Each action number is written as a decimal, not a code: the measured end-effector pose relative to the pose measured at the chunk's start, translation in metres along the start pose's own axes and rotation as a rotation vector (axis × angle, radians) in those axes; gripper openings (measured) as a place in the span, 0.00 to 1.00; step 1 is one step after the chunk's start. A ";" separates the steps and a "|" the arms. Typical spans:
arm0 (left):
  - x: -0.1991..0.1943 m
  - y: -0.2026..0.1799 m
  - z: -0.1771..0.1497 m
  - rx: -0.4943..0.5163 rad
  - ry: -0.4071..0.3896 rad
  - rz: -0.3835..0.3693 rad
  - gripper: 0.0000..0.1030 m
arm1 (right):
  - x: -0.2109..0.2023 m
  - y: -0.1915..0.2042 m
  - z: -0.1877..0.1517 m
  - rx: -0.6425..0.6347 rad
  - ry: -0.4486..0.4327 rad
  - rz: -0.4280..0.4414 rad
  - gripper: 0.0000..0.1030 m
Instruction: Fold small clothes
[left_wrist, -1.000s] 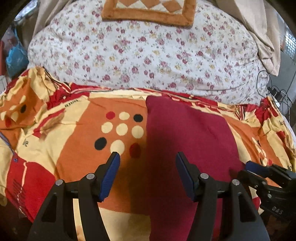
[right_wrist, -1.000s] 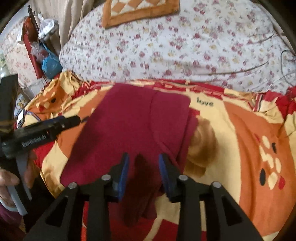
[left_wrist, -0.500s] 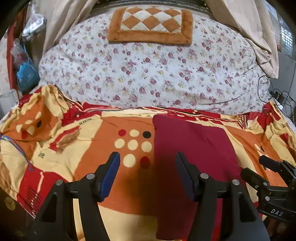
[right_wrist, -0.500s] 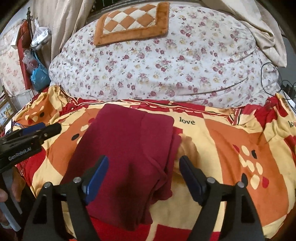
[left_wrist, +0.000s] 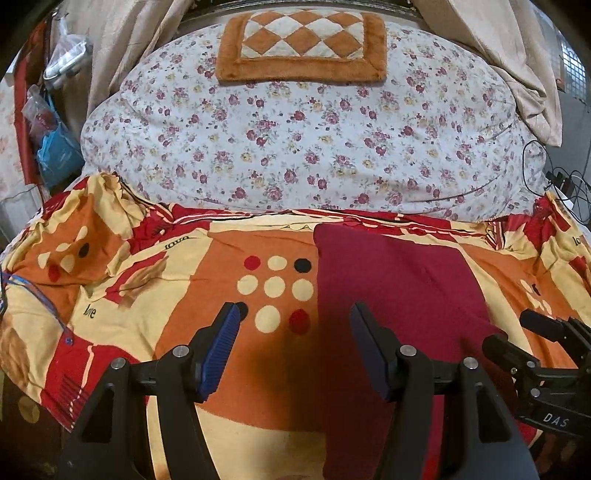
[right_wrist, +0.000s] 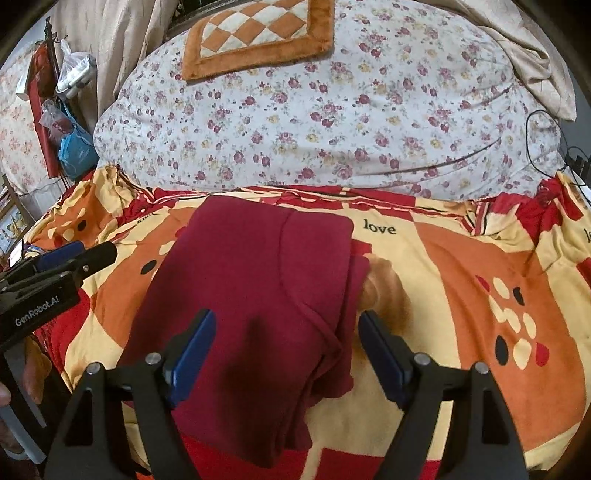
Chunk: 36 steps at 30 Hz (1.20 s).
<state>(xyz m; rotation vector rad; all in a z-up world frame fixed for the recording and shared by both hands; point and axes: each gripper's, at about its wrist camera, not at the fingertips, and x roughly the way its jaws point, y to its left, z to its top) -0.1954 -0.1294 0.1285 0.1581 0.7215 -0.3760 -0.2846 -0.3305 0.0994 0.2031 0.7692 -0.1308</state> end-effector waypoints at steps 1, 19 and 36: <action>0.000 0.000 0.000 -0.002 0.000 -0.002 0.52 | 0.001 0.001 0.000 -0.002 0.001 -0.001 0.80; 0.011 -0.002 0.000 -0.009 0.023 -0.006 0.52 | 0.015 0.003 0.001 -0.018 0.027 -0.011 0.82; 0.020 0.000 -0.002 -0.019 0.027 0.003 0.52 | 0.024 0.002 0.003 -0.015 0.047 -0.018 0.83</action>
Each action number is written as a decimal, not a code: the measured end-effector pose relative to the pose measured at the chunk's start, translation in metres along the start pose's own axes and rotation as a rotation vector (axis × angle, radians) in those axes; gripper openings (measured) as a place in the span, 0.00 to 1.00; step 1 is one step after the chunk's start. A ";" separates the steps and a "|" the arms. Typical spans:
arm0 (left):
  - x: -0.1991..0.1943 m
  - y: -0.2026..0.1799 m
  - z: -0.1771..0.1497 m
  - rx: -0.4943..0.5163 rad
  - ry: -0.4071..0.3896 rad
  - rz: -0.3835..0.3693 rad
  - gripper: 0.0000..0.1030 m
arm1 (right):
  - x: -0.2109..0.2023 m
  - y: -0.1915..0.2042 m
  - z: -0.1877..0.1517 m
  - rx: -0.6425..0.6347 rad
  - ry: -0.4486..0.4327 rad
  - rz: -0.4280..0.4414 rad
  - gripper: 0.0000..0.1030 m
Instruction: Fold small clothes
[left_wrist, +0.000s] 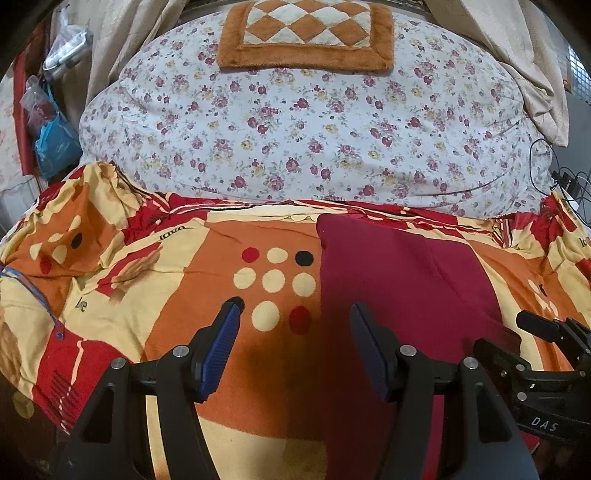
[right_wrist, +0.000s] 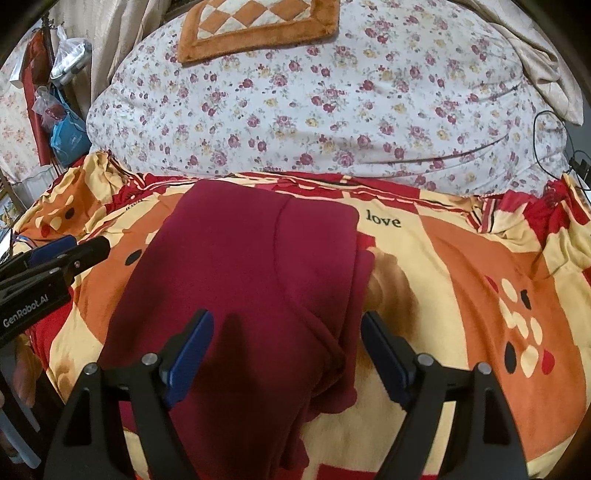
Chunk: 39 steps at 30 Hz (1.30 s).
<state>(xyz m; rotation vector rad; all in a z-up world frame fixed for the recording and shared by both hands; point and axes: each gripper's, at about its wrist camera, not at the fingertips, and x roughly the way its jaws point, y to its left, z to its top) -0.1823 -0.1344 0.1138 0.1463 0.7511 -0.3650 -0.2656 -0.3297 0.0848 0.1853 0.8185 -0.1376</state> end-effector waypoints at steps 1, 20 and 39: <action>0.001 0.000 0.000 0.001 0.004 -0.001 0.52 | 0.000 0.000 0.000 0.001 0.001 0.000 0.83; 0.009 -0.004 -0.003 0.003 0.028 -0.004 0.52 | 0.008 -0.002 0.003 -0.001 0.019 0.001 0.83; 0.011 0.003 0.000 -0.015 0.009 -0.062 0.52 | 0.010 0.001 0.006 -0.008 0.024 0.000 0.83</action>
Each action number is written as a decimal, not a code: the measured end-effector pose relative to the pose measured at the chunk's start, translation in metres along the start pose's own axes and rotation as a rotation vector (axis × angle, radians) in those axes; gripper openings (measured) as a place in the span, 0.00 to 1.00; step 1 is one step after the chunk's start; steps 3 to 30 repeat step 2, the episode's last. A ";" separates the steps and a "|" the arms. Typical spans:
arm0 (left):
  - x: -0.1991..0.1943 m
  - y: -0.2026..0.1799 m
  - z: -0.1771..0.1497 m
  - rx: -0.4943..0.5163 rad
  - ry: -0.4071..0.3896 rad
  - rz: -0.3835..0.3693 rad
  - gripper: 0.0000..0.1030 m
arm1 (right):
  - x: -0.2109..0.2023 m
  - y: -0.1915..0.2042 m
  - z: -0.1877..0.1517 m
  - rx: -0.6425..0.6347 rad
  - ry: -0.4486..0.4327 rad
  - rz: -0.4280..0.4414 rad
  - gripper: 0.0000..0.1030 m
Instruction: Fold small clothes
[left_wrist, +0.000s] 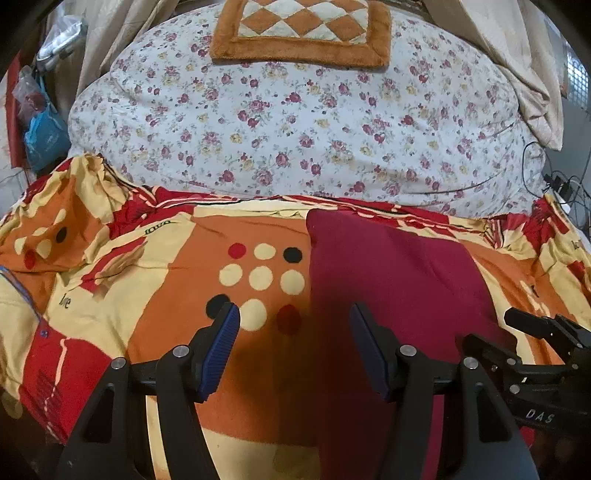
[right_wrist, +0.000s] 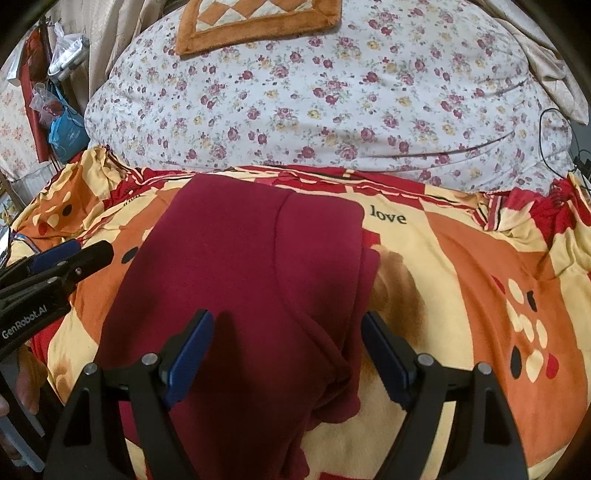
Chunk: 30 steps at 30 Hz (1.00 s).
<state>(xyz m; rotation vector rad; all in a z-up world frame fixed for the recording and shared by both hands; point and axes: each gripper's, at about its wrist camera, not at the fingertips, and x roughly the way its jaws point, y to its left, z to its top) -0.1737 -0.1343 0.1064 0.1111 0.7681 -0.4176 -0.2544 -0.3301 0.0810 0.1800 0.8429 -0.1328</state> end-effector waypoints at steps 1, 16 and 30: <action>0.001 0.003 0.002 -0.002 0.000 -0.001 0.52 | -0.001 -0.001 0.001 0.000 -0.006 0.001 0.83; 0.002 0.006 0.003 -0.004 0.001 -0.004 0.52 | -0.002 -0.001 0.003 0.000 -0.013 0.002 0.83; 0.002 0.006 0.003 -0.004 0.001 -0.004 0.52 | -0.002 -0.001 0.003 0.000 -0.013 0.002 0.83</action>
